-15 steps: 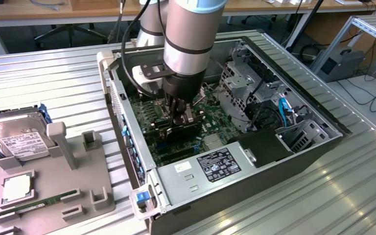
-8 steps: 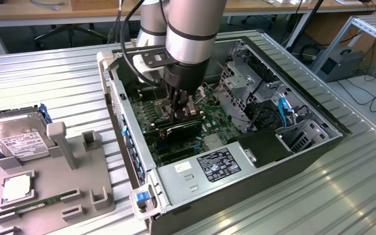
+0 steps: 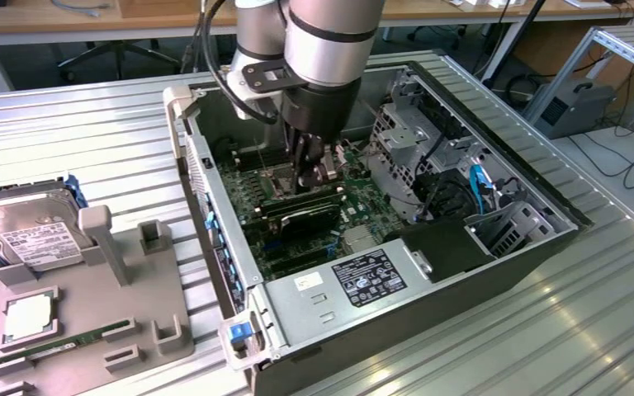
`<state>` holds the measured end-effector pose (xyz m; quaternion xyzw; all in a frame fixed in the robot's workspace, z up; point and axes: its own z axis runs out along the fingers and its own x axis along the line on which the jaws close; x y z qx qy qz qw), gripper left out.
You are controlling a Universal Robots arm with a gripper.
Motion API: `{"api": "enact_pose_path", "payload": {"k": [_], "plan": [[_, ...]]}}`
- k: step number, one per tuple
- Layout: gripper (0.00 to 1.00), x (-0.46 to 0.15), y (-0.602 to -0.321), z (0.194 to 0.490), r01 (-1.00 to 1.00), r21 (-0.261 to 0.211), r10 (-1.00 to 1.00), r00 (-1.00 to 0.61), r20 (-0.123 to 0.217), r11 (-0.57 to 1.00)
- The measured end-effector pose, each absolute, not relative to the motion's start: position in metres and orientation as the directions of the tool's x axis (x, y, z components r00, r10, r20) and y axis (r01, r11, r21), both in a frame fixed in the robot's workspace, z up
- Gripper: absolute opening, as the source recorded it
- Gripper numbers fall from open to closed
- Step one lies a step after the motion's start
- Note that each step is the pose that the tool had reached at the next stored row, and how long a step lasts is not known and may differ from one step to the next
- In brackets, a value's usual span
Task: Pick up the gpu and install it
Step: 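Press down on the gpu until it lock into place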
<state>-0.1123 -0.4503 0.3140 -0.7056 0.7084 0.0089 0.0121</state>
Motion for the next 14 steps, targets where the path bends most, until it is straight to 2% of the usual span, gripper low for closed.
{"api": "enact_pose_path", "payload": {"k": [8,14], "plan": [[0.11,-0.11,-0.45,0.342,-1.0,-0.004,-1.0,-0.004,-0.03,0.004],[0.11,-0.11,-0.45,0.343,-1.0,-0.004,-1.0,-0.004,-0.03,0.004]]}}
